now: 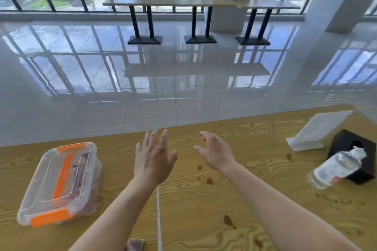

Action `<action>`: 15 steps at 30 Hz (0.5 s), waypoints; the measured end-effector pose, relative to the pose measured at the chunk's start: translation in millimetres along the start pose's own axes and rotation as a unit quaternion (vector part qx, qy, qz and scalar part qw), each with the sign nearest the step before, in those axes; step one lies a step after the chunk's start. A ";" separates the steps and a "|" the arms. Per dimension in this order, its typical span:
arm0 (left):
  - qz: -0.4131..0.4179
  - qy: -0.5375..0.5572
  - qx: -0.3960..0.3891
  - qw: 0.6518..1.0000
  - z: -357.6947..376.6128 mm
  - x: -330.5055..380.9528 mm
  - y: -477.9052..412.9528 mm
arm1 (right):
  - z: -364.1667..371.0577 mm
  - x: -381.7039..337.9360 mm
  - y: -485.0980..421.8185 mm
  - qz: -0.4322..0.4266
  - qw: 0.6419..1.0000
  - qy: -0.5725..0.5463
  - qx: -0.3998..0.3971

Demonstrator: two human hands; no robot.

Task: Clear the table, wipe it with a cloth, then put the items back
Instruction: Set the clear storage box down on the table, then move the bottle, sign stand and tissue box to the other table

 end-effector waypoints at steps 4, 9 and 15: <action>0.037 0.001 -0.008 0.999 18.3 67.6 -4.5 | -33.0 56.9 13.7 0.026 0.999 0.004 0.018; 0.058 0.008 -0.009 0.998 52.7 152.5 -2.5 | -75.4 140.1 31.7 0.059 0.998 -0.004 0.034; 0.067 0.026 -0.032 0.997 105.8 242.8 11.2 | -113.4 224.3 54.7 0.066 0.997 -0.011 0.038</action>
Point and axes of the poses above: each hand's wrist, its own y-axis away from the middle knuckle, its own z-axis out of the palm, x = y × z, the point moved 10 cm from there along -y, towards the middle knuckle, and after that the axes turned 5 degrees about y, right-handed, at the moved point
